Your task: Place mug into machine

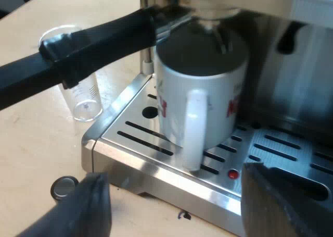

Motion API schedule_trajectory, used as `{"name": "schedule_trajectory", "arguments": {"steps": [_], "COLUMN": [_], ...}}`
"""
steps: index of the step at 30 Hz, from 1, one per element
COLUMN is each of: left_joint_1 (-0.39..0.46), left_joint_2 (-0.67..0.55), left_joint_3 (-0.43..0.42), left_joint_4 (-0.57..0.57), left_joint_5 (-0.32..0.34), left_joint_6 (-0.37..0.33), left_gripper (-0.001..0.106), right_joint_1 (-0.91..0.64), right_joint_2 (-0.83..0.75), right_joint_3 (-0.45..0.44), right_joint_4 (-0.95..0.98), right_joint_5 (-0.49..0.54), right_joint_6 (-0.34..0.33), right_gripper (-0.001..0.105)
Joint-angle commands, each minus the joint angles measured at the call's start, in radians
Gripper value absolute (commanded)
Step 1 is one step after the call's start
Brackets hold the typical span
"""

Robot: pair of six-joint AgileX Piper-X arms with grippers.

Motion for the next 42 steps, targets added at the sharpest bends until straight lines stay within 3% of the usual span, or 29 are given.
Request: {"name": "schedule_trajectory", "arguments": {"steps": [1, 3, 5, 12, 16, 20, 27, 33, 42], "left_joint_1": [-0.005, -0.005, -0.005, -0.005, 0.01, 0.077, 0.295, 0.448, 0.469], "left_joint_2": [-0.002, -0.002, -0.002, -0.002, 0.013, 0.053, 0.129, 0.14, 0.14], "left_joint_3": [-0.009, -0.009, -0.015, -0.058, -0.094, -0.13, -0.213, -0.274, -0.283], "left_joint_4": [-0.04, -0.065, -0.069, -0.068, -0.068, -0.068, -0.068, -0.068, 0.012], "left_joint_5": [0.052, 0.087, 0.081, -0.021, -0.023, -0.006, 0.126, 0.132, 0.134], "left_joint_6": [0.0, 0.0, 0.0, 0.003, 0.019, 0.019, 0.054, 0.064, 0.075], "left_gripper": [0.081, 0.081, 0.081, 0.081, 0.081, 0.081, 0.081, 0.081, 0.081], "right_joint_1": [0.0, -0.003, -0.003, -0.07, -0.148, -0.227, -0.402, -0.549, -0.719], "right_joint_2": [-0.06, -0.107, -0.15, -0.242, -0.291, -0.325, -0.366, -0.414, -0.534], "right_joint_3": [0.012, 0.012, 0.012, 0.007, -0.017, -0.055, -0.105, -0.105, -0.105], "right_joint_4": [0.012, 0.058, 0.104, 0.252, 0.293, 0.336, 0.414, 0.472, 0.651], "right_joint_5": [-0.047, -0.087, -0.085, -0.108, -0.117, -0.133, -0.176, -0.227, -0.237], "right_joint_6": [-0.008, -0.015, -0.014, -0.001, 0.022, 0.011, 0.01, -0.006, -0.117], "right_gripper": [0.056, 0.056, 0.056, 0.056, 0.056, 0.056, 0.056, 0.056, 0.056]}}
